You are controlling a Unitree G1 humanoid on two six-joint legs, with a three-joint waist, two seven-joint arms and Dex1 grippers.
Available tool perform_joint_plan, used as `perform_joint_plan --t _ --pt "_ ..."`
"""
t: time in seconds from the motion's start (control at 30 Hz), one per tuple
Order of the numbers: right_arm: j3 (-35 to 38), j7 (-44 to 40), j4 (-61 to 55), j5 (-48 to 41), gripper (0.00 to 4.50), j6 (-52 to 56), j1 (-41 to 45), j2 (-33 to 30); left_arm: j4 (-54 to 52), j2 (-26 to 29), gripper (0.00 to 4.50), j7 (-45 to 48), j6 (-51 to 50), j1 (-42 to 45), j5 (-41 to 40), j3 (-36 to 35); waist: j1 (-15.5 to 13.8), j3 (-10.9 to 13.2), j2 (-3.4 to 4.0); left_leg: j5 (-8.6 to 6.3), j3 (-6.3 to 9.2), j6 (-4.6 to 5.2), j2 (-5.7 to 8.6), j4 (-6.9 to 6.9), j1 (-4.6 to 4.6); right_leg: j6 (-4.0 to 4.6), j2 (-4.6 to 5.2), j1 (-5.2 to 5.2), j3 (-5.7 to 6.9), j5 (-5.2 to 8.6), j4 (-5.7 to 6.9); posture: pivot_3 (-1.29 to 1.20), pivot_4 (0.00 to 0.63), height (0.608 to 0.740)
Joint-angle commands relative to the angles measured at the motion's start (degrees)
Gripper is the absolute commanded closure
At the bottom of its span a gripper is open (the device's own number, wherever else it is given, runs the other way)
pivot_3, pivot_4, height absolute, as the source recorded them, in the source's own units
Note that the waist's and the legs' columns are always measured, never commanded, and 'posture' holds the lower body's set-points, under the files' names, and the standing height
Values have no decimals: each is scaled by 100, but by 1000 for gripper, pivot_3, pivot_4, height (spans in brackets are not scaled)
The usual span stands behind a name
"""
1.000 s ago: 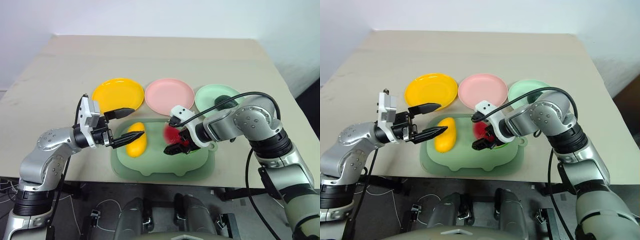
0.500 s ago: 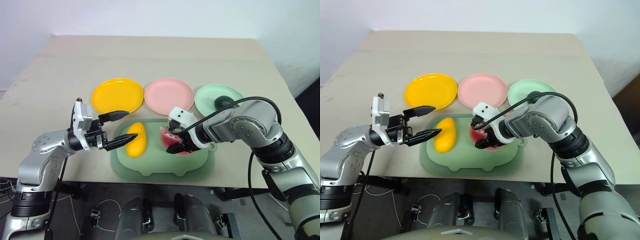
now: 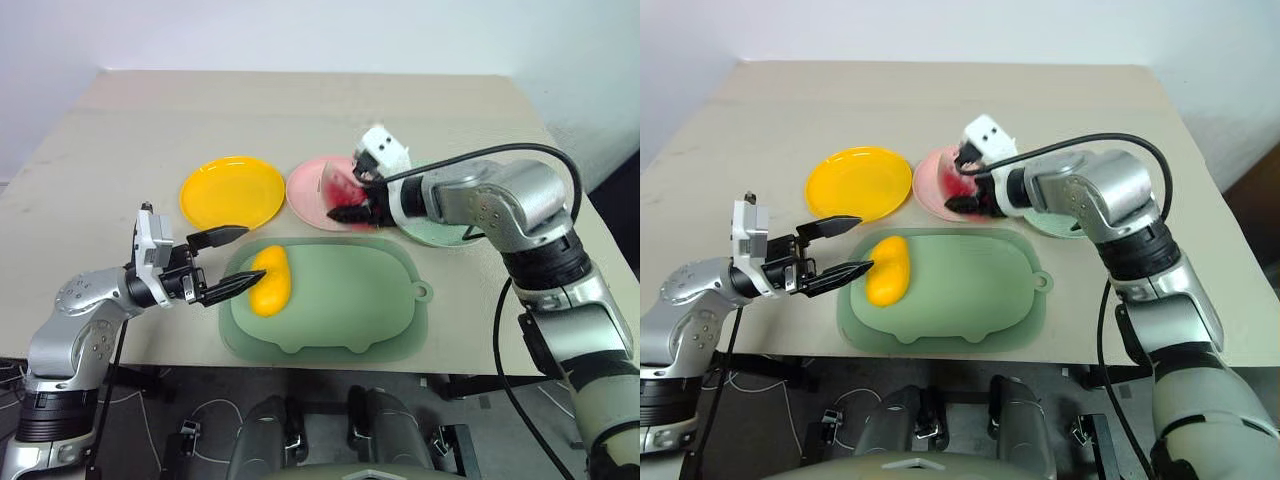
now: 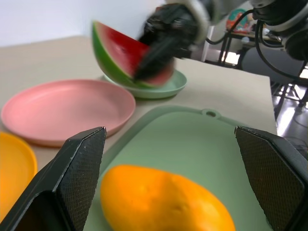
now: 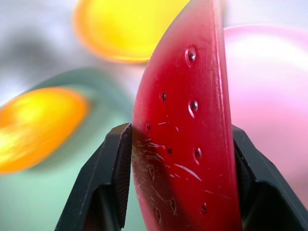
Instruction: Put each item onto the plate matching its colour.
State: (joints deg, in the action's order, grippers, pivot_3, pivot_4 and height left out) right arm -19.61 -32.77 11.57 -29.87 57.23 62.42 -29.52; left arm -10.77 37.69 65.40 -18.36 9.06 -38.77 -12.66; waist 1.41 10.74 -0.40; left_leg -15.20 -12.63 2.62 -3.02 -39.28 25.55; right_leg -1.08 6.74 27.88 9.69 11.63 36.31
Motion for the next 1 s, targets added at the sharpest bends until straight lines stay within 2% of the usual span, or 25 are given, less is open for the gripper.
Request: perform_joint_plan --t 0.03,0.2,0.43,0.67,0.7,0.8,1.0 --pt "-146 -137 1392 903 2405 -1234 531 464 -175 45 0 -56 78 -13 -50 -151 38 0 0 2 -4 -2 0 1 3 -1 -1 6 -2 0 5 0 150 696" --pt "-124 -214 3366 1681 2405 -2189 1037 1223 -249 33 0 -122 114 -98 -46 -177 117 0 -1 7 -8 -7 1 3 3 -6 -3 17 -2 3 35 0 150 696" --pt "192 -145 5014 2249 2405 -3137 1474 1981 -328 27 0 -158 183 -262 -58 -216 241 1 -1 11 -18 -13 4 2 -4 -11 2 40 -14 9 82 0 150 696" --pt "539 -216 5471 2558 160 -3494 1640 2214 -387 78 0 -215 179 -319 -111 -297 262 1 -1 11 -16 -14 4 2 -4 -10 4 40 -19 9 84 0 150 696" --pt "659 -207 5456 2524 22 -3500 1687 2217 -398 83 0 -223 164 -318 -122 -304 262 1 -1 11 -16 -14 4 2 -4 -10 4 41 -20 9 84 0 150 696" --pt "877 -108 5347 2540 22 -3624 1748 2217 -406 97 0 -213 147 -318 -132 -321 264 1 0 11 -16 -14 4 2 -3 -10 4 43 -21 9 86 0 150 696" --pt "1194 -452 4737 2425 22 -3480 1787 2140 -430 107 0 -268 122 -237 -146 -300 259 1 0 11 -16 -14 4 2 -4 -10 4 43 -21 9 87 0 150 696"
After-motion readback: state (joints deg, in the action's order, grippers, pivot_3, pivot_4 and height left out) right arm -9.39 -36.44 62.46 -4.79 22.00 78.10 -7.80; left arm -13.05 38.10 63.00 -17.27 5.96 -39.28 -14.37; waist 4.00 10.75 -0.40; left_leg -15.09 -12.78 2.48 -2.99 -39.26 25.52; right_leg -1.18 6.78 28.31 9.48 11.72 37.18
